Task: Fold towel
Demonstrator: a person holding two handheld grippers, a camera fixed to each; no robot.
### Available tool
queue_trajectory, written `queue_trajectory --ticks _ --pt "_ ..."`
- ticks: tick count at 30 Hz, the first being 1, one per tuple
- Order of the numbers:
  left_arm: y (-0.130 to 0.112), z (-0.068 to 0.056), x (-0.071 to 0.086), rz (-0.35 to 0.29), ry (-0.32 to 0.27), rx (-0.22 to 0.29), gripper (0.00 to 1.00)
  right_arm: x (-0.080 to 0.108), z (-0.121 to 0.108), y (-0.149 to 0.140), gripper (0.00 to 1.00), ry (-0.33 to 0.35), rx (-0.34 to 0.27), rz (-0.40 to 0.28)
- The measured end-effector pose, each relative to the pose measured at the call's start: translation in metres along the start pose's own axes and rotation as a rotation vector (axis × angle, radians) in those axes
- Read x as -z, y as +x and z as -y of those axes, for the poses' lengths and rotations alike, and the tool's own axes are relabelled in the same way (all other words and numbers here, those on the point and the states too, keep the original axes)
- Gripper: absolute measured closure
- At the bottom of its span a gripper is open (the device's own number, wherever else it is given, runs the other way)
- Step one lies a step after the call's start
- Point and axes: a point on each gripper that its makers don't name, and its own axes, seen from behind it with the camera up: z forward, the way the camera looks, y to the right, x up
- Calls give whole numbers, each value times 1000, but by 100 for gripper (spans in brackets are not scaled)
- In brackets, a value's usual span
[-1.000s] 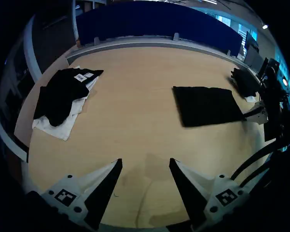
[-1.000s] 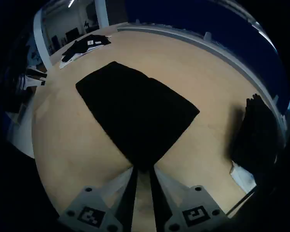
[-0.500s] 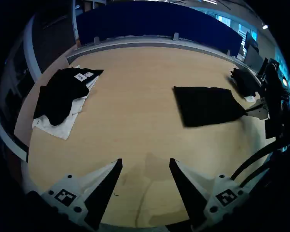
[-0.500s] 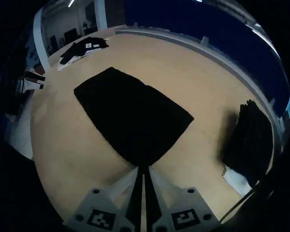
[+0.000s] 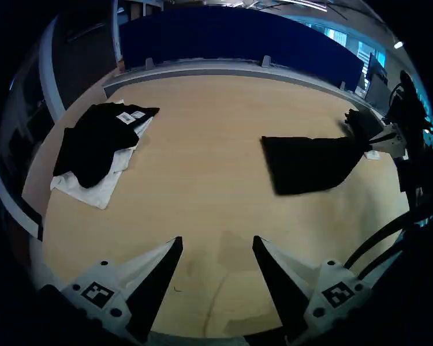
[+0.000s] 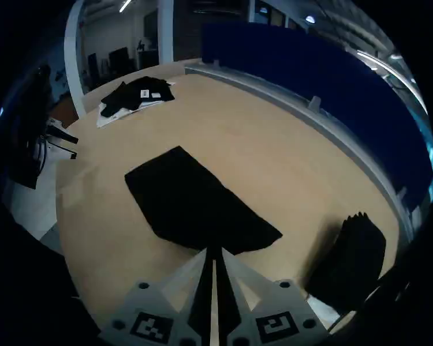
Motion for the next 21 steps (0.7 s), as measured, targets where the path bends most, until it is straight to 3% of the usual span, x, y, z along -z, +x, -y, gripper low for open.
queue_trajectory --ticks 6,14,21 --pt "0 1 3 -18 -3 31 10 -2 9 36 97 23 56 -19" --pt "1 3 5 -35 2 57 10 -13 25 62 97 61 117 -20" --pt "1 2 8 -46 6 88 10 -34 50 89 97 119 177 -34"
